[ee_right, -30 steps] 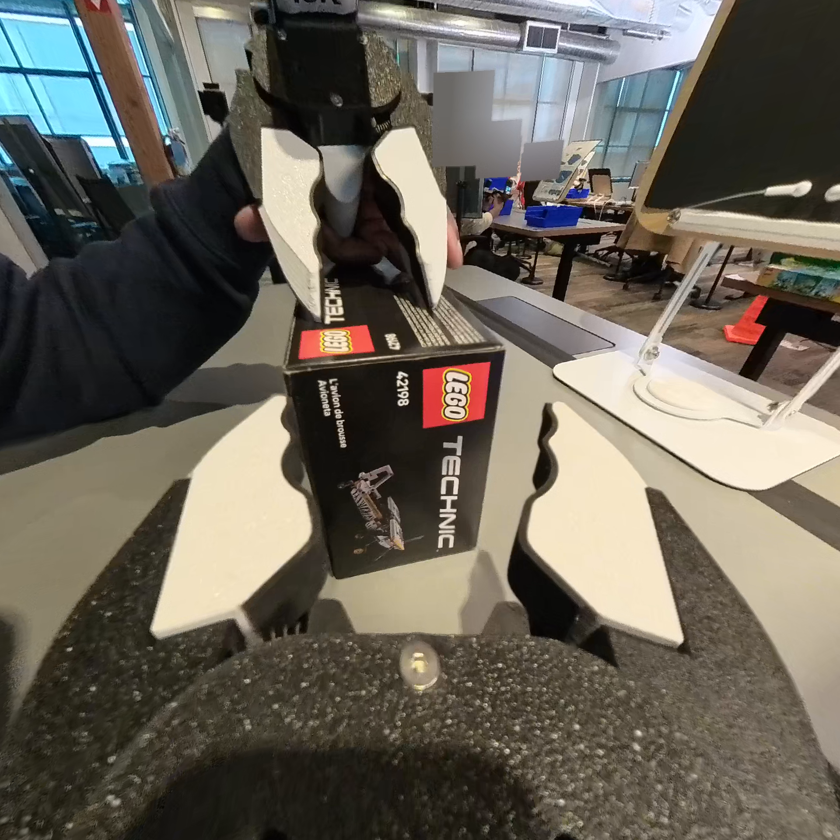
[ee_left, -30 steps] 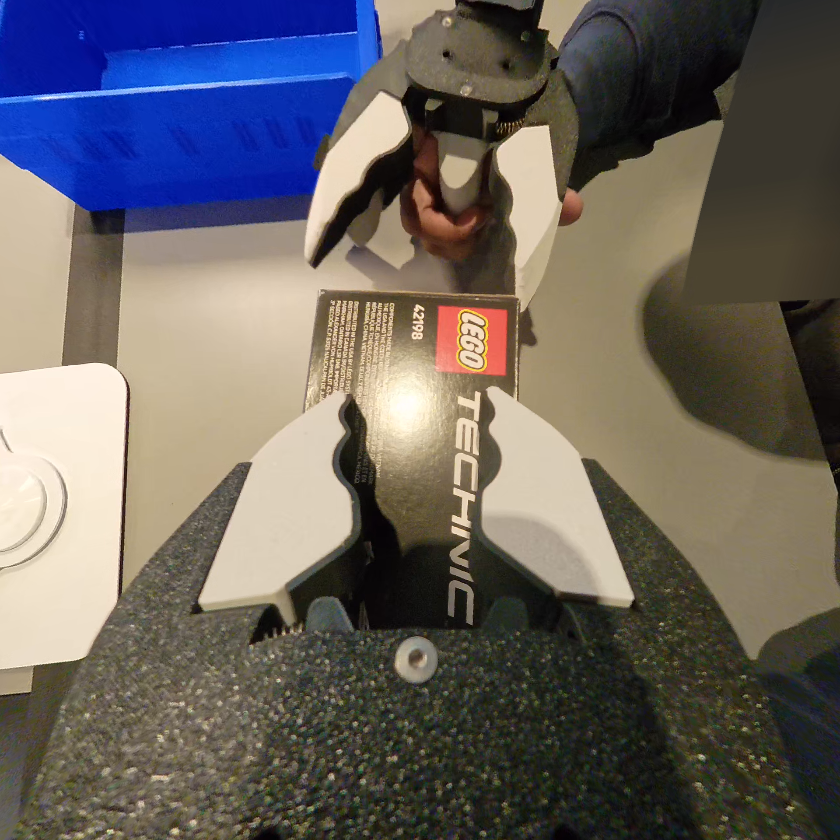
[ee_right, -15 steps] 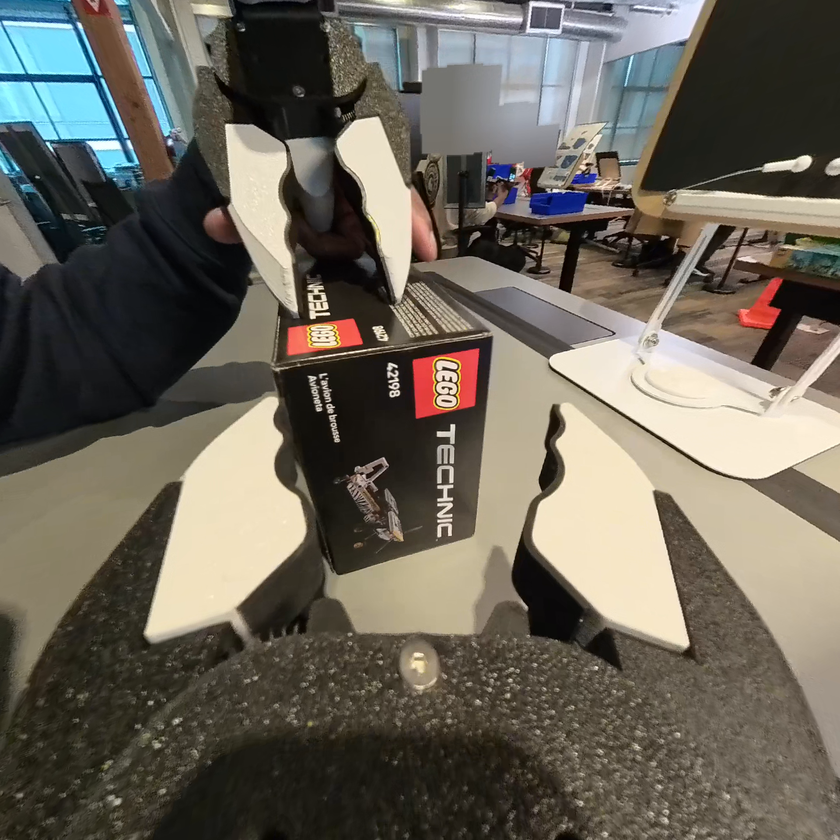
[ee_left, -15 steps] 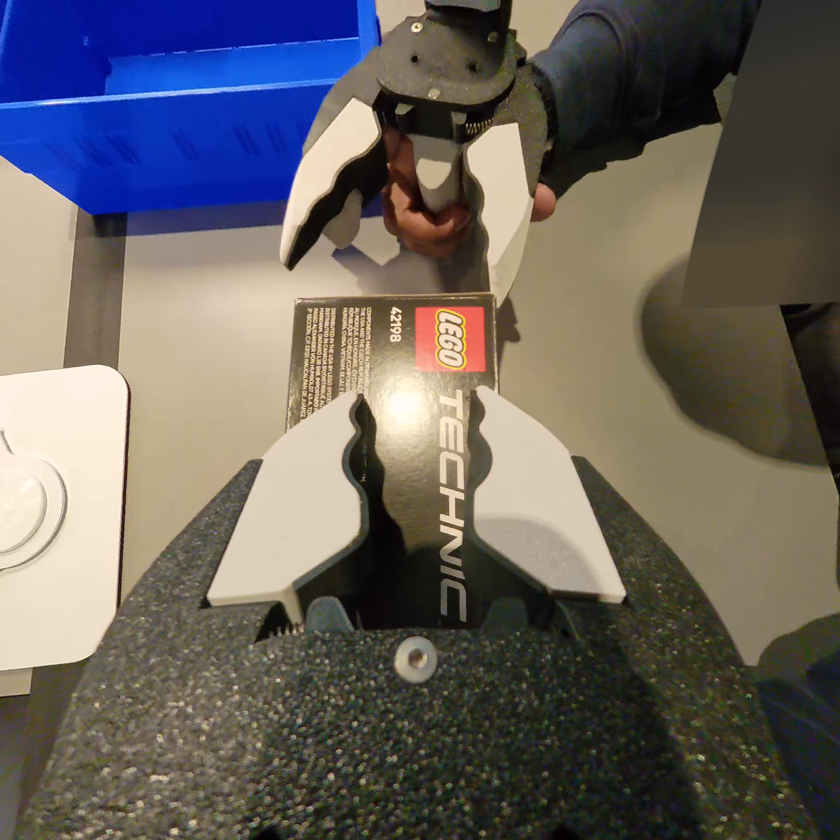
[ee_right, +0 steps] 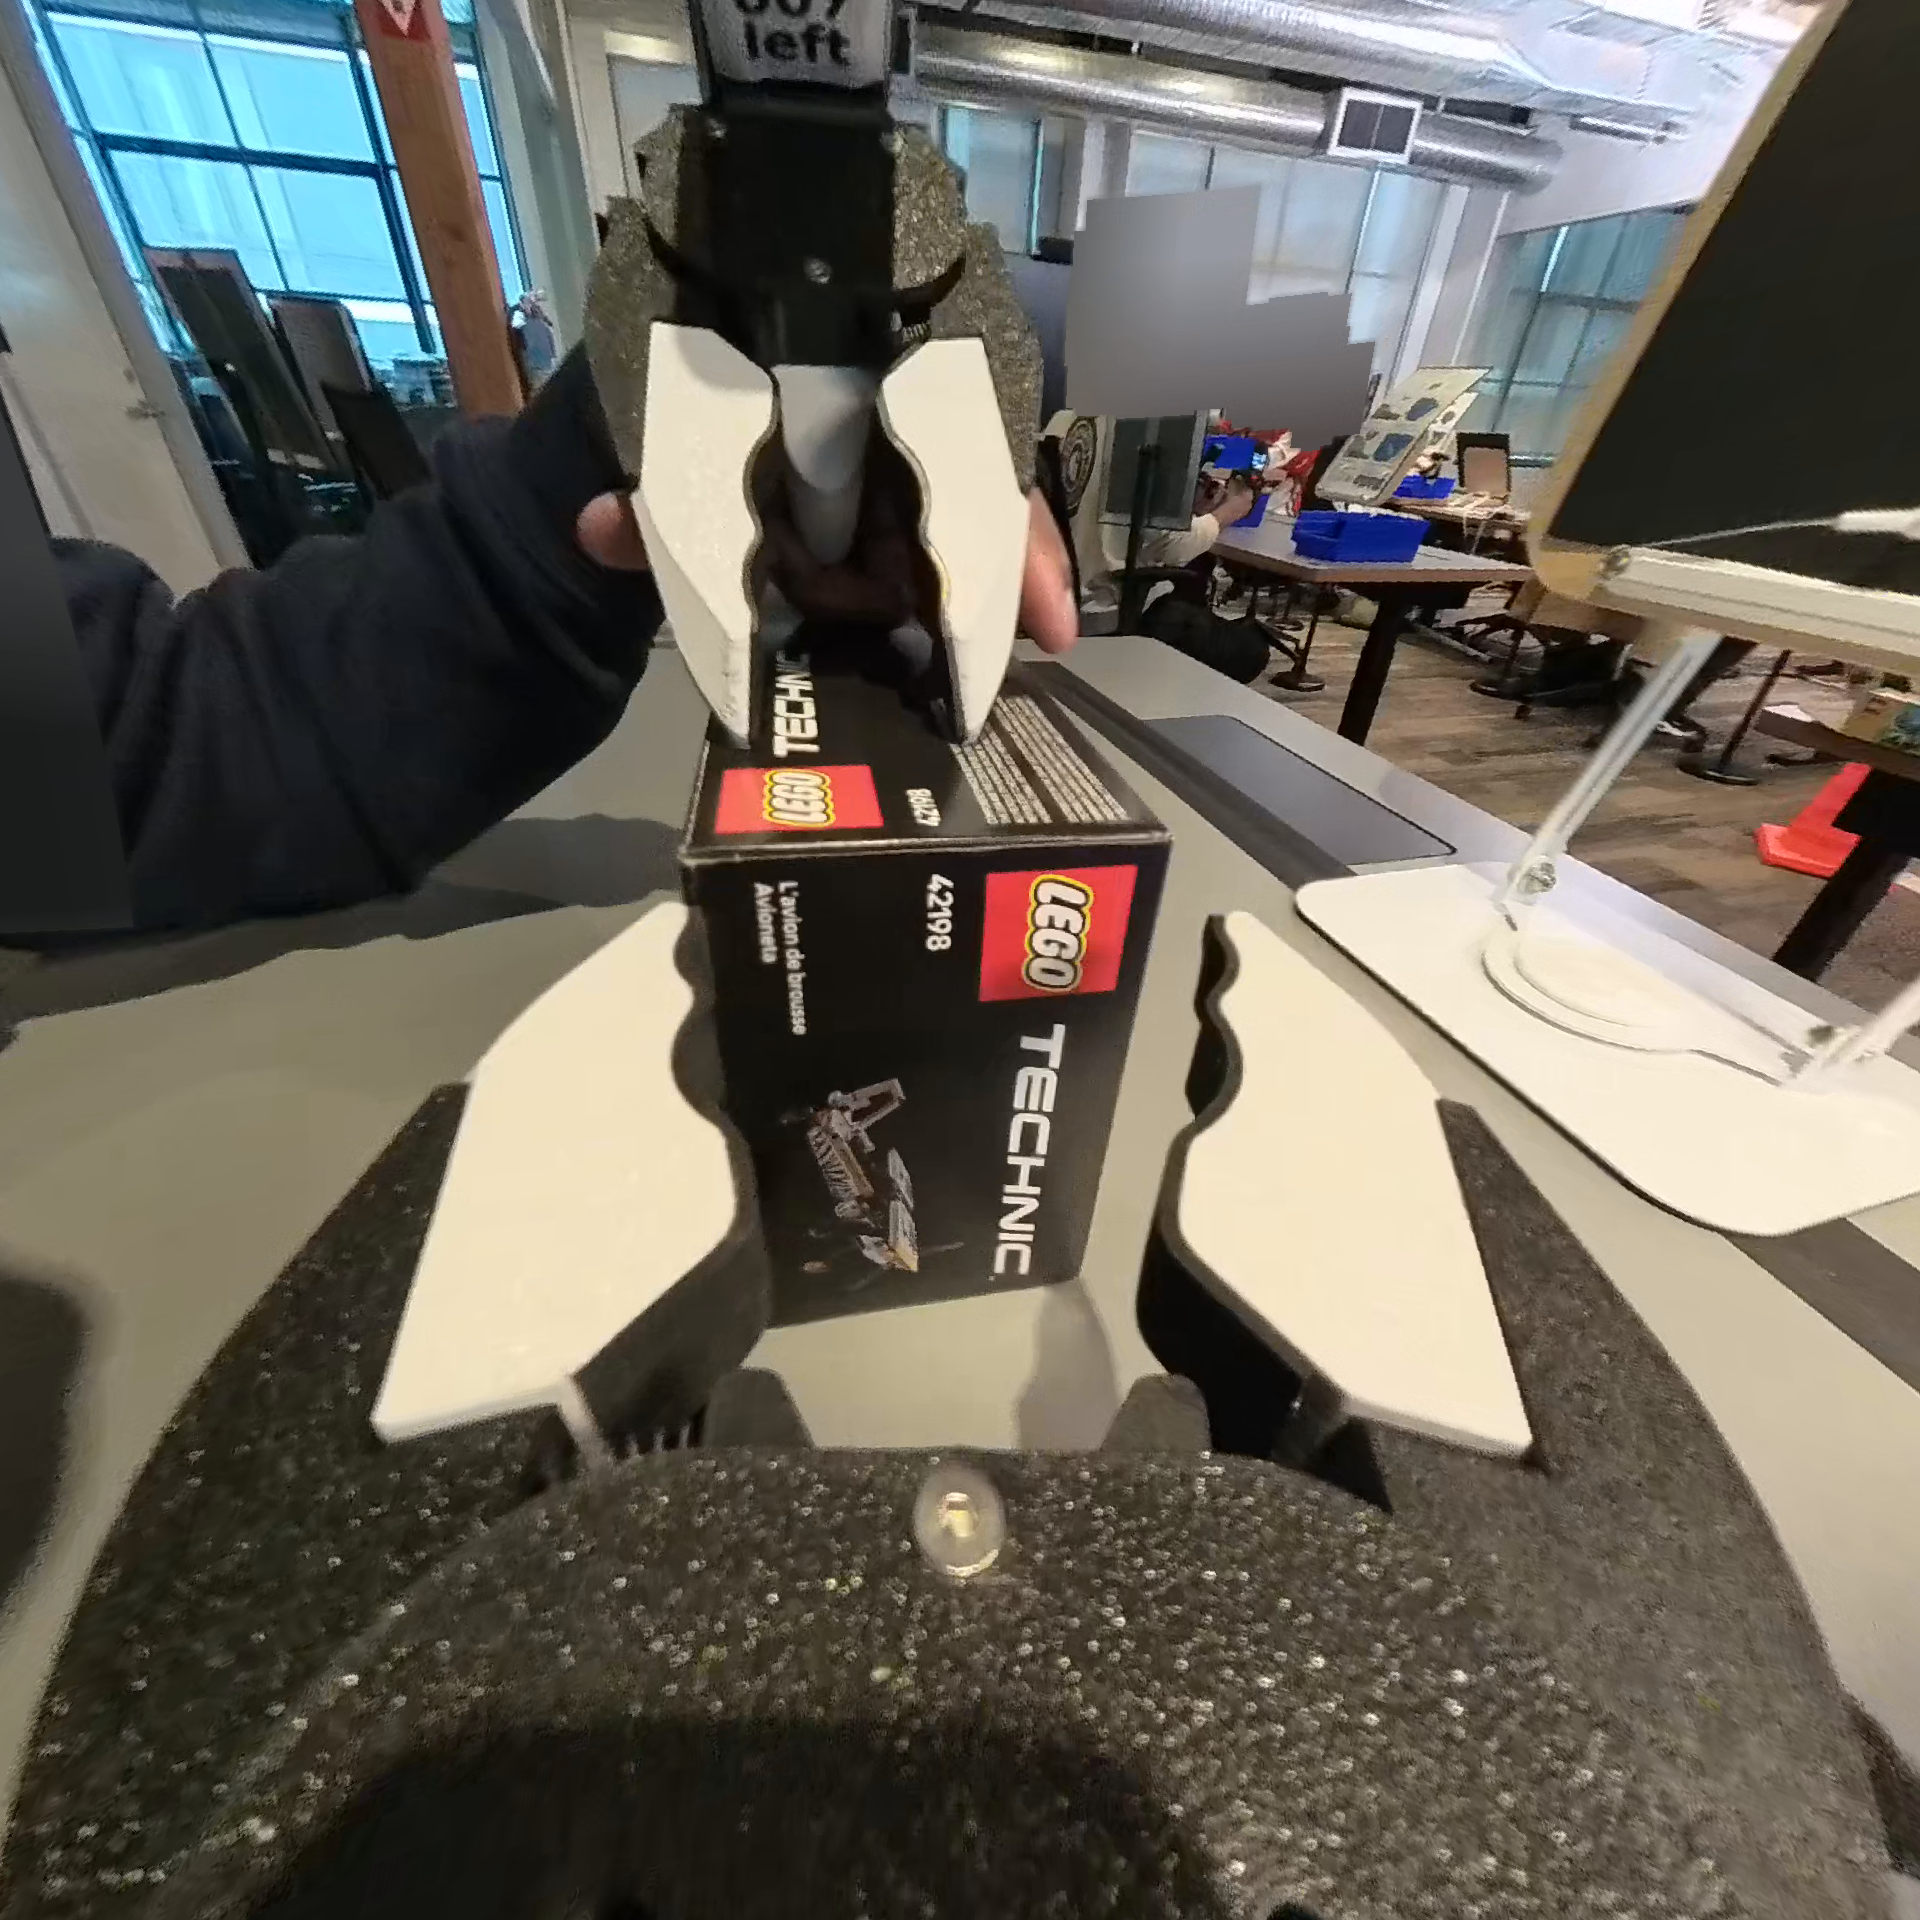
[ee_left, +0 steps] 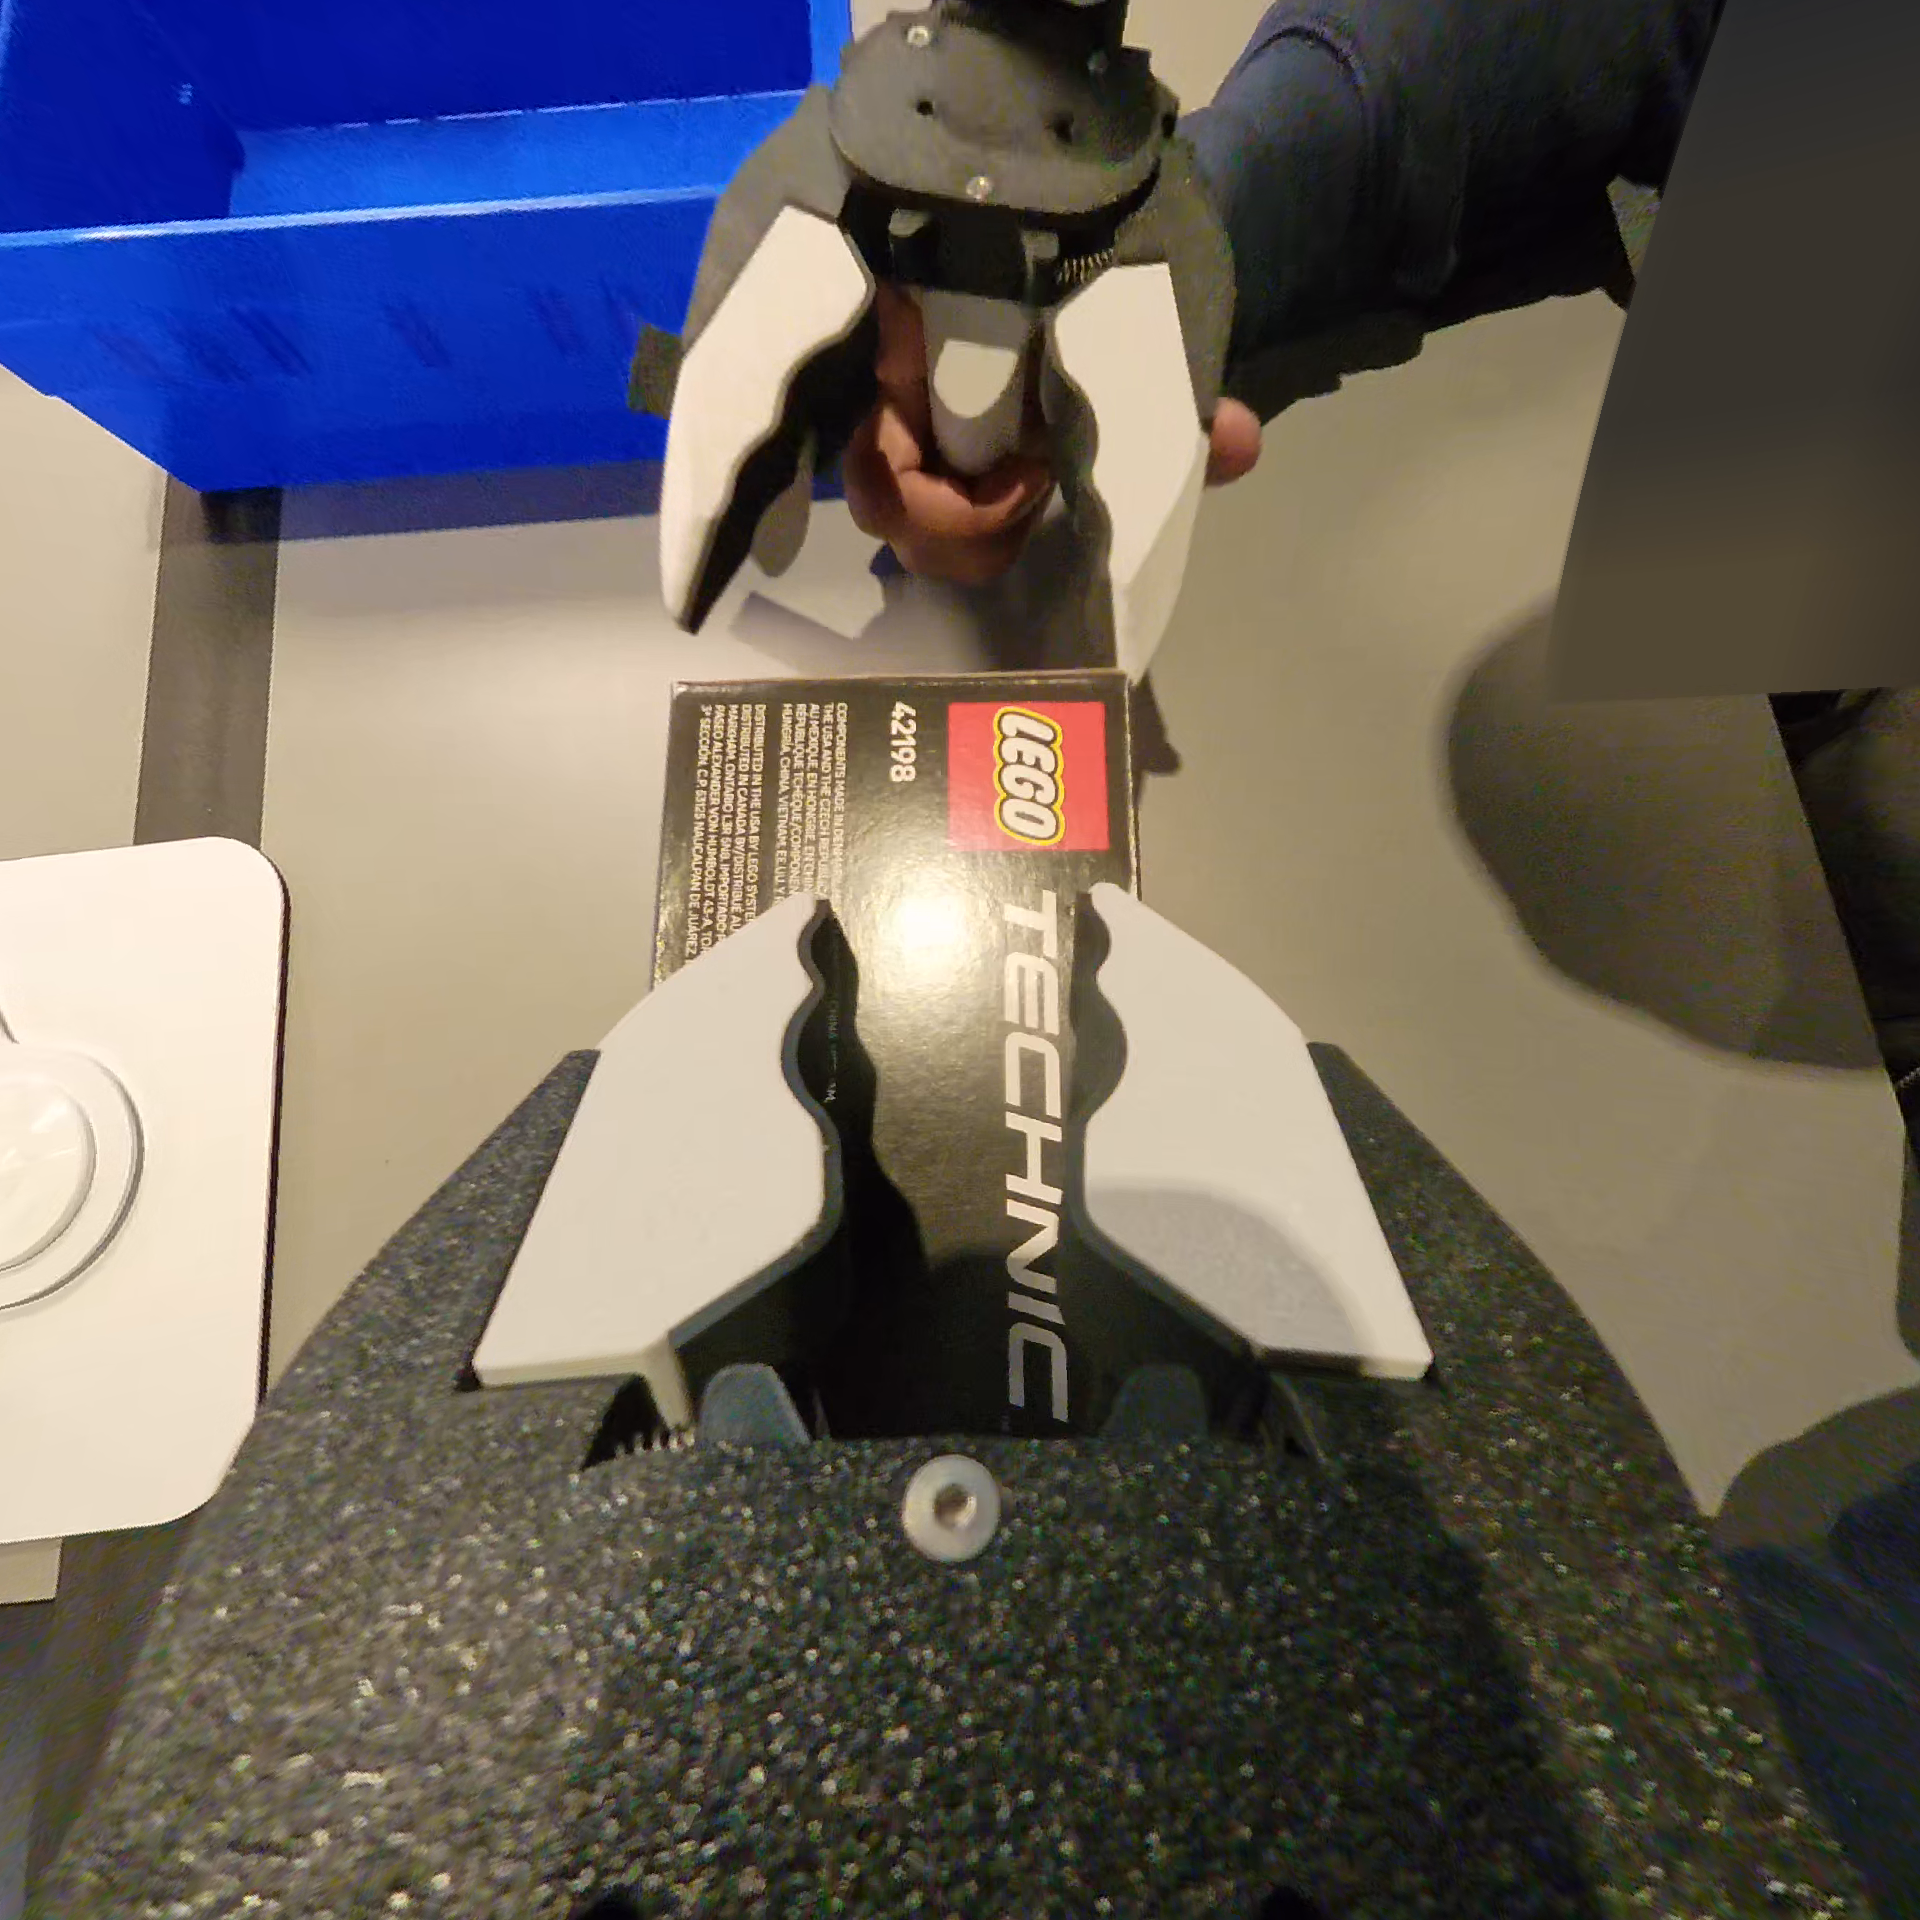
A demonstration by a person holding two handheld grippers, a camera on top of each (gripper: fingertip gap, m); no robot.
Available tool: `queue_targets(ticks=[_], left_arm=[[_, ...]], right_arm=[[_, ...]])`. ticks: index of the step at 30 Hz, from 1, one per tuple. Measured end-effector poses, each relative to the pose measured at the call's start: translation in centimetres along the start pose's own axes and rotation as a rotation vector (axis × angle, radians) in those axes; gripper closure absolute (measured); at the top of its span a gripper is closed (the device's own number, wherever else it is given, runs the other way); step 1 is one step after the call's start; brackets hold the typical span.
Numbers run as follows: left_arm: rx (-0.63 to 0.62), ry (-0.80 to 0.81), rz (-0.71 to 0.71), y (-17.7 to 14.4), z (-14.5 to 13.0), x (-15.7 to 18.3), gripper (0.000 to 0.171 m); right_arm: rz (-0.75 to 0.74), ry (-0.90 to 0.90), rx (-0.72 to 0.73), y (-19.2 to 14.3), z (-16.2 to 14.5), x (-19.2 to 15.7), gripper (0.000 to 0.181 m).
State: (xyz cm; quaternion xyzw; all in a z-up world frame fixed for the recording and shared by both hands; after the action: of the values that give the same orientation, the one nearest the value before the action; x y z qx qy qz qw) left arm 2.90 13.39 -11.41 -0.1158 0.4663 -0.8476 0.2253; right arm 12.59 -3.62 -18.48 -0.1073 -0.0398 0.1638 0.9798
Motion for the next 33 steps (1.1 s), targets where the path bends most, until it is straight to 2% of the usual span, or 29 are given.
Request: queue_targets(ticks=[11,23,33], left_arm=[[0.000,0.000,0.001,0.01,0.00,0.02,0.127],[0.002,-0.001,-0.001,0.02,0.01,-0.01,0.127],[0.003,0.004,-0.006,0.02,0.00,0.01,0.127]], right_arm=[[0.038,0.004,0.007,0.32,0.02,0.02,0.092],[-0.026,-0.066,0.000,0.18,0.37,0.52,0.075],[0.035,0.019,-0.020,0.62,0.11,0.95,0.072]])
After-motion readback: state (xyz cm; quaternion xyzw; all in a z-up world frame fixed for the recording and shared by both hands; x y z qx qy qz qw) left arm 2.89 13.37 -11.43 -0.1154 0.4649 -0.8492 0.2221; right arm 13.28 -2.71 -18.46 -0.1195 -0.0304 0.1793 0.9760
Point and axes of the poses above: each gripper's, where its closed fingertips meet, y out along the fingers, z out of its top, x = y × z across the jaws, the point moved 9 cm from there along -y, back along the fingers, and after that the axes turned 12 degrees about -x, right-handed, at the moved point
